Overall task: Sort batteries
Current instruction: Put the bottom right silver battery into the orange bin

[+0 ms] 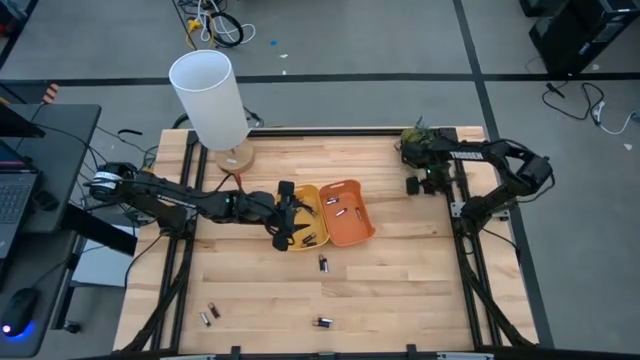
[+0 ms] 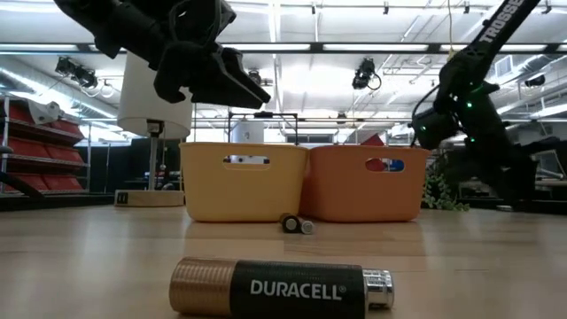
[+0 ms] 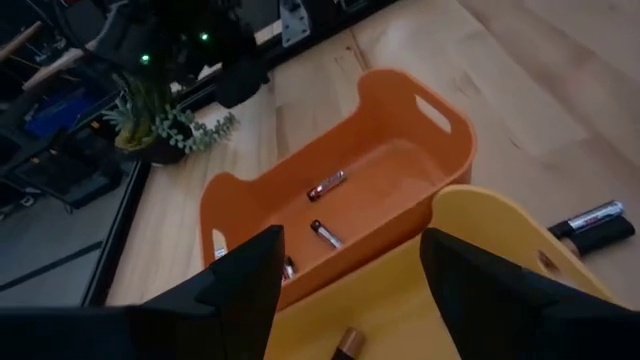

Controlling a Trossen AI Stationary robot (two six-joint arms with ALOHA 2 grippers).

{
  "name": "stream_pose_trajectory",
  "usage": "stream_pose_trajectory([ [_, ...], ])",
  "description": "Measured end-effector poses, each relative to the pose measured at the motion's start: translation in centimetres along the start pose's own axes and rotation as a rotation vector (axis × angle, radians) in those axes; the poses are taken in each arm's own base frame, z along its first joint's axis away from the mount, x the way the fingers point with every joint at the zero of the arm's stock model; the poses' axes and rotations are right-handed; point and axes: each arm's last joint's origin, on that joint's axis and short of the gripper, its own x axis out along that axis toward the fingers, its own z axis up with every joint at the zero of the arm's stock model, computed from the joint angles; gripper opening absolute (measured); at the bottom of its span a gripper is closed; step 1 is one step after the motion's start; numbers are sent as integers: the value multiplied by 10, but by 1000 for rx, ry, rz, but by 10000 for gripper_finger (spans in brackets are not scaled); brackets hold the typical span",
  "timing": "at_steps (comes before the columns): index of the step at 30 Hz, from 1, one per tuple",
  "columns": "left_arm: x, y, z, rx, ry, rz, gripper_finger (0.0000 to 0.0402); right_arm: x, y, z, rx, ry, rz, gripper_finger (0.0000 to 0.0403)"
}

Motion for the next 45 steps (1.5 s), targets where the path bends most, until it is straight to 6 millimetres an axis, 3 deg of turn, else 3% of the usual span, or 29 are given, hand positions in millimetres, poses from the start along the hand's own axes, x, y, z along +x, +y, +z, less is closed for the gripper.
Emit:
stream_pose_trajectory([
  [5, 0, 1, 1, -2, -13, 6, 253, -10, 3, 7, -17, -56, -3, 86],
  [14, 0, 0, -1, 4, 11, 2, 253, -10, 6, 10, -34, -103, 17, 89],
  [22, 0, 0, -1, 3, 8, 4, 253, -23, 48, 10, -201, -257, 383, 88],
  [26, 0, 0, -1, 4, 12, 3, 253, -32, 55, 10, -254, -353, 444, 87],
  [30, 0, 0, -3, 8, 34, 12, 253, -37, 49, 9, -223, -422, 388, 90],
  [34, 0, 1, -3, 8, 49, 40, 253, -44, 32, 9, -59, -493, 299, 101],
  [42, 1, 14, 7, -21, -89, 104, 253, -66, 8, -1, 119, -709, 203, 132],
  [45, 1, 21, 7, -22, -125, 88, 253, -64, 5, -4, 197, -742, 186, 137],
])
